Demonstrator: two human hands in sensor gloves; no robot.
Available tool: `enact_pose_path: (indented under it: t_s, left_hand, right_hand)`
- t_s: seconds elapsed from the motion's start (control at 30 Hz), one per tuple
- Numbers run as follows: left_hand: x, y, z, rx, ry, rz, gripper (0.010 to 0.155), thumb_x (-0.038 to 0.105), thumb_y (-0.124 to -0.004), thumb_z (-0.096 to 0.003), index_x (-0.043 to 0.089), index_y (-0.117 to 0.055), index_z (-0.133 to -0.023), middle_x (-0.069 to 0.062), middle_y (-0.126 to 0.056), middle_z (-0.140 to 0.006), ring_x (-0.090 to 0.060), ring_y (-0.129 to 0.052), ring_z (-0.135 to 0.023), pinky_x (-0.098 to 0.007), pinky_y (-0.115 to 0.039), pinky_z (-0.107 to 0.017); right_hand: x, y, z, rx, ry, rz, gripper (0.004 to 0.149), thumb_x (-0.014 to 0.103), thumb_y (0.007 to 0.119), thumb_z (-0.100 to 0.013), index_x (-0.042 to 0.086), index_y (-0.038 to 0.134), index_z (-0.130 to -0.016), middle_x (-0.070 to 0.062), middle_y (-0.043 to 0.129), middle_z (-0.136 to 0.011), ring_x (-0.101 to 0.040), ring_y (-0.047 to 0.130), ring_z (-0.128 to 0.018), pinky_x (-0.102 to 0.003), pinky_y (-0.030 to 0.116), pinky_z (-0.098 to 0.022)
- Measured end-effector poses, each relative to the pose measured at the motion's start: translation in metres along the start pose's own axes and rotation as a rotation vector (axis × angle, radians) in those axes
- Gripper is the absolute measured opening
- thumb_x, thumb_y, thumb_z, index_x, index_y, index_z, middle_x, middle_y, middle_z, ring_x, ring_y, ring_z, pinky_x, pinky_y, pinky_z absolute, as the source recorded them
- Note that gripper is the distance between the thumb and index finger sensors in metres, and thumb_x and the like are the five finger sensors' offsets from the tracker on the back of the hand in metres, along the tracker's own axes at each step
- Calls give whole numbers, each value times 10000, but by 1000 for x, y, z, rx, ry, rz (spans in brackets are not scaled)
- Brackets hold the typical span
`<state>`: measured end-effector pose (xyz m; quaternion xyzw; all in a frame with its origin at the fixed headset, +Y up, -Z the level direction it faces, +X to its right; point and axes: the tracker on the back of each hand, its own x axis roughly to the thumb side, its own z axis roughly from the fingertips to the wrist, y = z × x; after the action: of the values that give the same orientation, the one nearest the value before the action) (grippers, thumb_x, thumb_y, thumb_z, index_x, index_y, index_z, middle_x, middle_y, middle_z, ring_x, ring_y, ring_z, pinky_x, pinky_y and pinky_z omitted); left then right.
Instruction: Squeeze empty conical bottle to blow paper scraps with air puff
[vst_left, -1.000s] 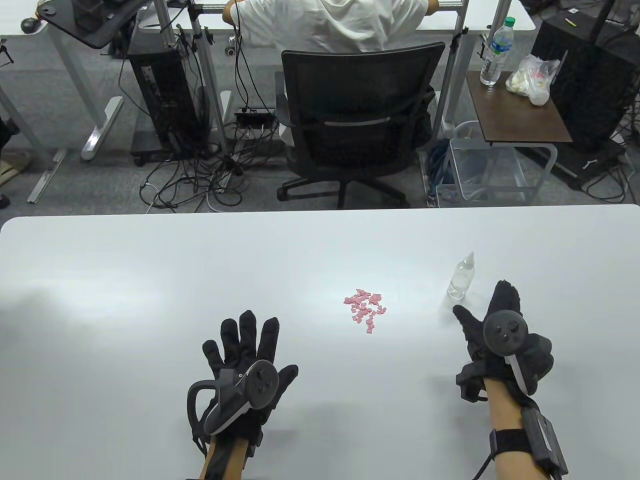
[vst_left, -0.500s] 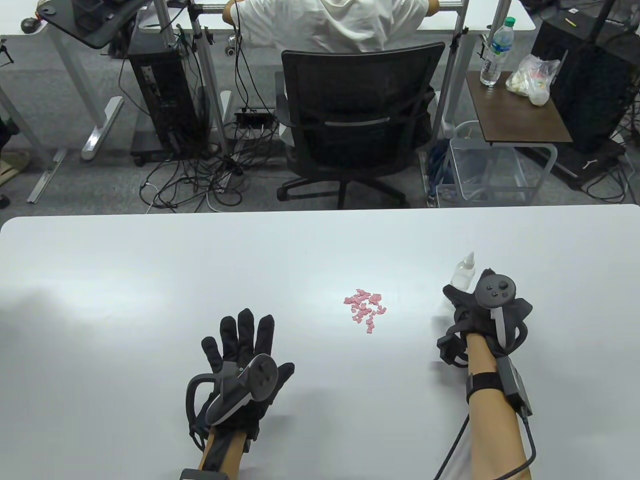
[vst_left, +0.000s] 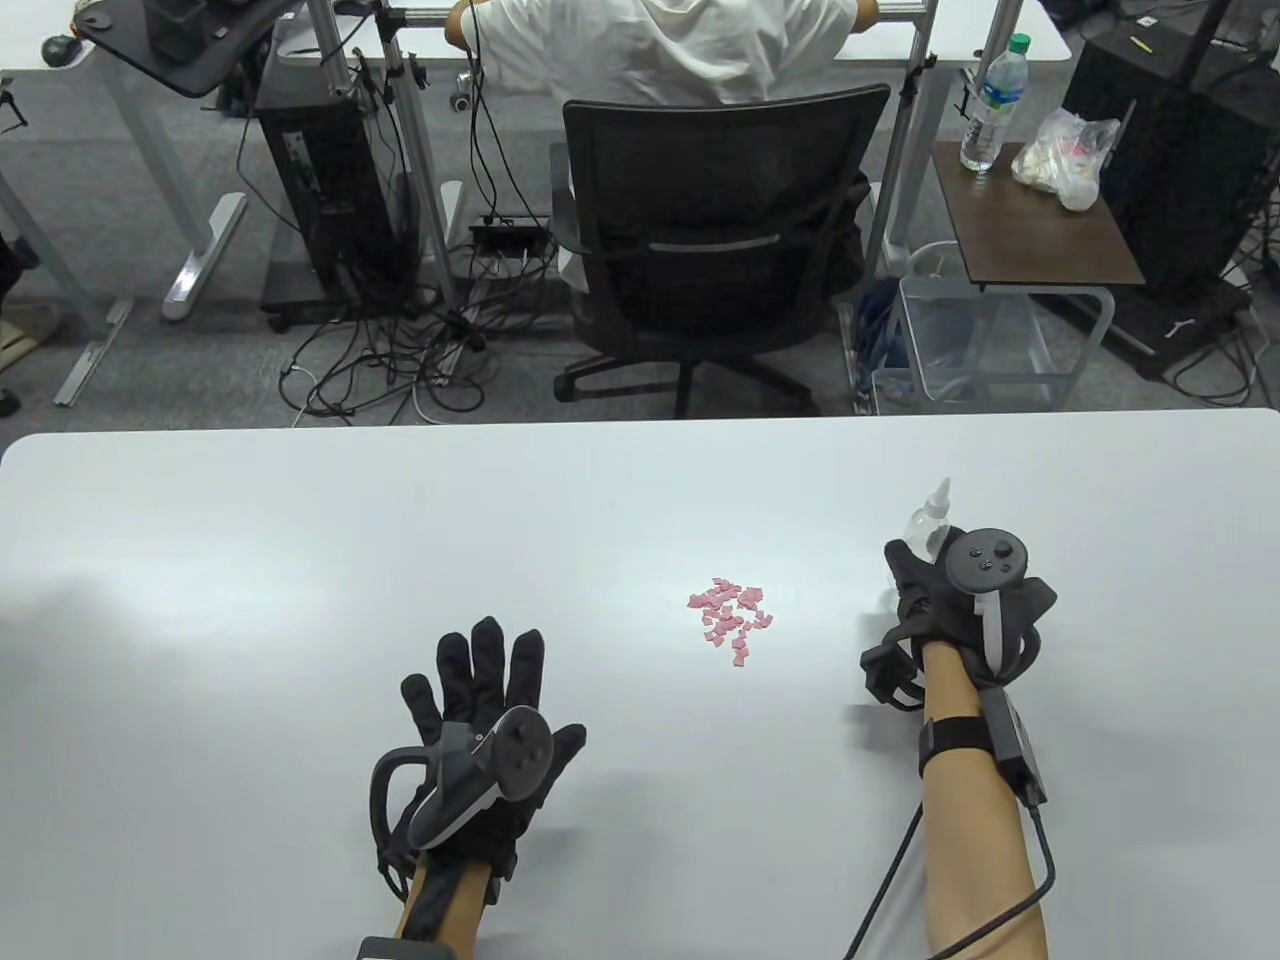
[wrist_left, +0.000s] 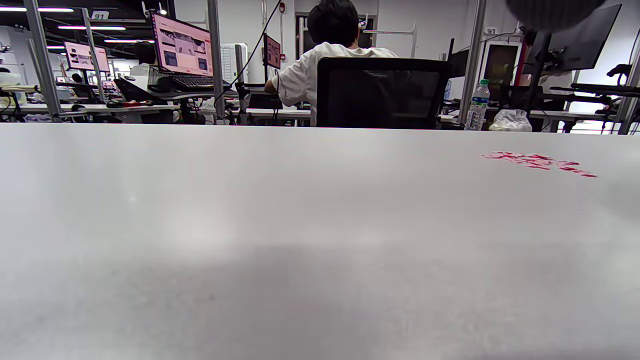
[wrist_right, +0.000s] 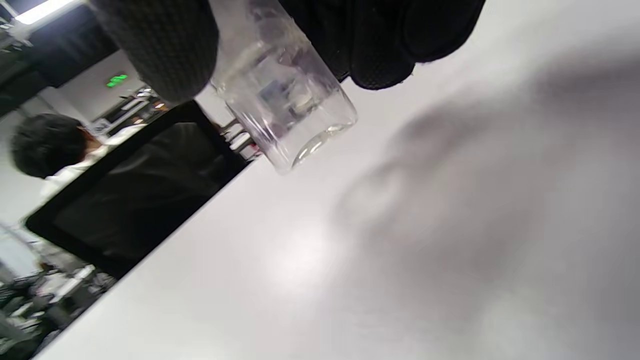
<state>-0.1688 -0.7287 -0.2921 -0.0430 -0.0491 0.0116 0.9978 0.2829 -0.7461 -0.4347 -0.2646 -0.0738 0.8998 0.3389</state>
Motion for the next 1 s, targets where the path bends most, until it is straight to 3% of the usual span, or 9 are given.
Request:
enact_pose_path:
  t_s: [0.07, 0.17, 0.3, 0.43, 0.7, 0.83, 1.0]
  left_hand:
    - [1, 0, 0, 9, -24, 15, 917, 722, -581, -545, 320, -104, -1217, -120, 83, -1234, -396, 72, -1115, -667, -132, -803]
    - [6, 4, 2, 74, -50, 29, 897, 705, -606, -545, 312, -178, -1229, -129, 20, -1254, -400, 20, -1129, -654, -180, -818]
    - [16, 8, 8, 146, -115, 45, 868, 688, -631, -543, 298, -278, -1233, -132, -94, -1283, -406, -103, -1169, -641, -271, -832]
    - [27, 11, 14, 218, -173, 56, 842, 672, -652, -541, 281, -359, -1226, -131, -182, -1292, -410, -231, -1196, -629, -351, -833]
    - [45, 11, 24, 319, -272, 168, 796, 614, -703, -547, 257, -425, -1203, -72, -422, -1289, -367, -548, -1187, -609, -438, -824]
    - [57, 13, 30, 388, -374, 183, 735, 519, -758, -558, 294, -442, -1183, -14, -549, -1245, -318, -651, -1153, -588, -459, -826]
    - [80, 15, 39, 468, -488, 54, 545, 425, -826, -540, 343, -689, -1061, 52, -802, -1087, -217, -864, -1010, -545, -530, -815]
  right_hand:
    - [7, -11, 8, 40, -86, -7, 669, 515, 839, -537, 111, 672, -1044, -230, 662, -1142, -517, 782, -942, -617, 722, -666]
    - [16, -26, 27, 132, -236, -31, 679, 495, 846, -538, 55, 675, -1027, -274, 745, -1067, -513, 848, -902, -623, 767, -635]
    - [26, -44, 67, 127, -398, 69, 675, 494, 860, -529, 23, 707, -987, -261, 848, -959, -465, 936, -832, -588, 834, -586]
    - [27, -48, 114, 201, -525, 89, 671, 483, 867, -528, 34, 711, -1001, -240, 894, -906, -430, 979, -782, -570, 859, -554]
    - [18, -16, 185, 322, -761, 166, 681, 478, 837, -538, 113, 681, -1091, -179, 849, -934, -424, 919, -802, -573, 796, -592]
    - [24, -1, 200, 424, -862, 247, 676, 472, 821, -537, 132, 679, -1104, -171, 831, -950, -428, 897, -814, -581, 779, -607]
    - [23, 9, 212, 517, -970, 233, 675, 450, 815, -532, 116, 686, -1104, -176, 828, -952, -439, 893, -810, -594, 773, -610]
